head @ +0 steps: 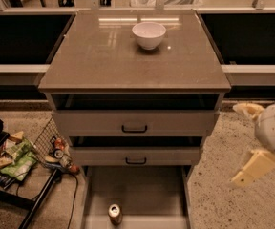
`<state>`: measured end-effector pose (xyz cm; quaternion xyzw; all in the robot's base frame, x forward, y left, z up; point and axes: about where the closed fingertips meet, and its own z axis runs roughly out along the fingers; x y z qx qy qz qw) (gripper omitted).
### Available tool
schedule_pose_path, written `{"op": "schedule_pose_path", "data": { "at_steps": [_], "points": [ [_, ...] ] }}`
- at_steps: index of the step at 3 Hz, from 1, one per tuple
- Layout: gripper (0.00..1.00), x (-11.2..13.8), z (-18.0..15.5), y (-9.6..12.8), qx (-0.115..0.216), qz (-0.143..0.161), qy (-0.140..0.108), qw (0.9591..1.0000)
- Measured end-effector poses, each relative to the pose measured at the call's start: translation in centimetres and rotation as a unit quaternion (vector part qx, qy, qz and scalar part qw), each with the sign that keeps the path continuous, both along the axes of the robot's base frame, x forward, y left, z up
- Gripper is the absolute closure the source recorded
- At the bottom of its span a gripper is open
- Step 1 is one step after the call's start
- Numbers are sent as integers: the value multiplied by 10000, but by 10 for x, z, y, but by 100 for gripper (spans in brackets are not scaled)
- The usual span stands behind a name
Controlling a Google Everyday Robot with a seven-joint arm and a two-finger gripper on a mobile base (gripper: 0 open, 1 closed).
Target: Pick orange can from bottom drawer and place on counter
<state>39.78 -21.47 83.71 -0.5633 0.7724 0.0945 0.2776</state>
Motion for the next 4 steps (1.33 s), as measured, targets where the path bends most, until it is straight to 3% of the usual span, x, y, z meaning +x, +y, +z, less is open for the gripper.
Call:
{"op": "schedule_pose_path", "data": {
  "at_steps": [1,2,3,4],
  "points": [
    [0,-3,-58,5,849,-211,-284,9958],
    [0,-1,-98,8,1562,-473,-712,9840],
    [0,-2,-104,4,1578,-347,-960,9822],
    [0,-1,-103,5,1573,-338,-961,9823]
  ]
}}
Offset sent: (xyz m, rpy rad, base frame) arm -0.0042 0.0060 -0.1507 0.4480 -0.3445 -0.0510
